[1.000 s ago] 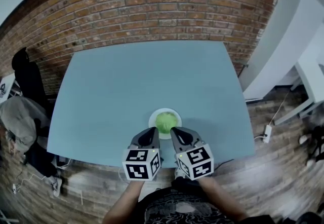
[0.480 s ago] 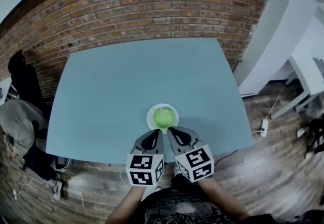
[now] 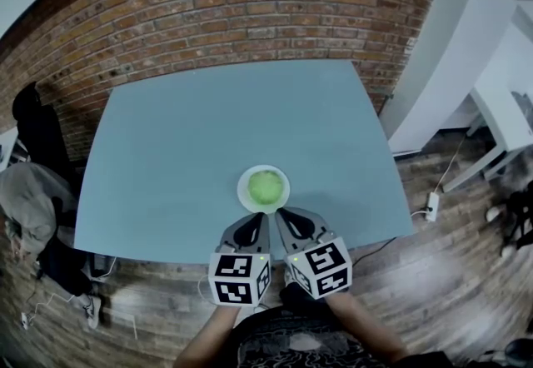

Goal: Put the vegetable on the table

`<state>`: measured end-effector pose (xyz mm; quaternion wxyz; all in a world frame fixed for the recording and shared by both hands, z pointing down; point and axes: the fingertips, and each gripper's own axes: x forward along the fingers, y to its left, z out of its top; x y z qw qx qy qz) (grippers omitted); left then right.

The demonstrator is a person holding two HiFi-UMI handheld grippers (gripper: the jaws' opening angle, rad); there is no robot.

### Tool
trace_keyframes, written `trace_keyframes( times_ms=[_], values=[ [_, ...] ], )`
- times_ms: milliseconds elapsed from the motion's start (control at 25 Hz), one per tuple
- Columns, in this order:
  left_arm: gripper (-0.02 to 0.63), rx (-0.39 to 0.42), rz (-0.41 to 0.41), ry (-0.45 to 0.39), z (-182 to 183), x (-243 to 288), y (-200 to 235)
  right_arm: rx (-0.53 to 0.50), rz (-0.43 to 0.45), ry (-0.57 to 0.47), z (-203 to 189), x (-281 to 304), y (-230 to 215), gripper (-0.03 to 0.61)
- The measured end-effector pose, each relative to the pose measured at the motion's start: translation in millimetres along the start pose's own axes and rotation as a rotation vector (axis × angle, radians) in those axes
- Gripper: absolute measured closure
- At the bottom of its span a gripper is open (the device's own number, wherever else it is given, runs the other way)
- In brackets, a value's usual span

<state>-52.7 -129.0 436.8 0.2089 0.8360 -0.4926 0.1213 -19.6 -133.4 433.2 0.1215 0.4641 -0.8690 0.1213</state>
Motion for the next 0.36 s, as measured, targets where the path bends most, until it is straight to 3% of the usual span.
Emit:
trace_keyframes(
  times_ms=[360],
  values=[
    [0.614,0.006,0.001,0.007,-3.3,-1.9,-9.4,0.004,-0.006,-0.008,-0.2,-11.1,-2.7,0.569]
  ],
)
